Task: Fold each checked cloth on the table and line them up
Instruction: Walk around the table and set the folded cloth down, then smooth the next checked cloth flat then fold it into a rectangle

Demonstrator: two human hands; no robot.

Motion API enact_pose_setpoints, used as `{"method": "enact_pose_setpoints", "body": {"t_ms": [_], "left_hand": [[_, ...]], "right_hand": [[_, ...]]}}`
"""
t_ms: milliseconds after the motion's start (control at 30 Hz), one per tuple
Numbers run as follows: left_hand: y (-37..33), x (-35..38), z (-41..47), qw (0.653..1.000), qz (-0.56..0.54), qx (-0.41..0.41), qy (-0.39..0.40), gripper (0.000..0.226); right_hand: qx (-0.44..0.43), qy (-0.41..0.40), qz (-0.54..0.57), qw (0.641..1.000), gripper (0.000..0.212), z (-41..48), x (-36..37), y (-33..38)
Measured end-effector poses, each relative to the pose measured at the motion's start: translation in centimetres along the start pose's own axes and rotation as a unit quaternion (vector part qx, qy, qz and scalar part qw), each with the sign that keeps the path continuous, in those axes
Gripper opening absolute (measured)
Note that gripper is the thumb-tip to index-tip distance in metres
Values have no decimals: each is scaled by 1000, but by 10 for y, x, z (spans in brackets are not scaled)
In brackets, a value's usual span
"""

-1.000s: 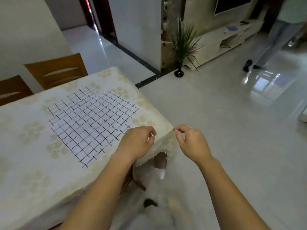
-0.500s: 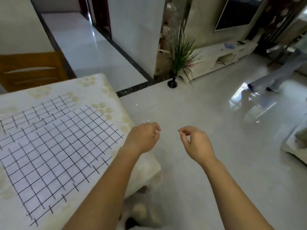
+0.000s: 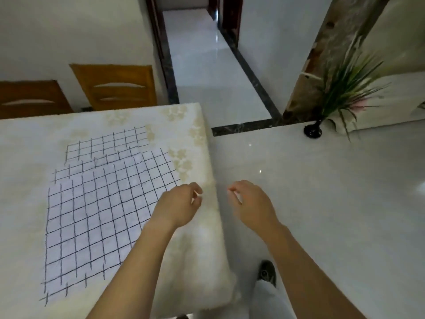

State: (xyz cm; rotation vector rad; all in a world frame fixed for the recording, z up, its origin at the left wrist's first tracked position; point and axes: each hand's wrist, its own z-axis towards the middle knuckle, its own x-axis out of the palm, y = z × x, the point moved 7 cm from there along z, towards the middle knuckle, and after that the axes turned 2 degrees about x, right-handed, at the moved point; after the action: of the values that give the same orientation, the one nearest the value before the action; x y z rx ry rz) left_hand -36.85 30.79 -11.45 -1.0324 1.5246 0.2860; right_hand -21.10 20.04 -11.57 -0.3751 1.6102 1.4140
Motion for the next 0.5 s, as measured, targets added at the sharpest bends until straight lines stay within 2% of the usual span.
{"method": "enact_pose_setpoints", "body": {"t_ms": [133,233,333,500], "left_hand": [[-10,25,22,993,17,-109,-36,28],[-35,31,39,985,47,-156,-53,30],[-49,18,53,974,32,-205,-92,30],[-42,8,49,953,26,-281,-108,31]], "right_hand": [[-80,68,-28,994,18,48,14,-31],[-102,126,-15,987,15,82,6,-50],[-130,165,2,978,15,109,-4,-56],[-169,219,47,960,18,128,0,-43]]}}
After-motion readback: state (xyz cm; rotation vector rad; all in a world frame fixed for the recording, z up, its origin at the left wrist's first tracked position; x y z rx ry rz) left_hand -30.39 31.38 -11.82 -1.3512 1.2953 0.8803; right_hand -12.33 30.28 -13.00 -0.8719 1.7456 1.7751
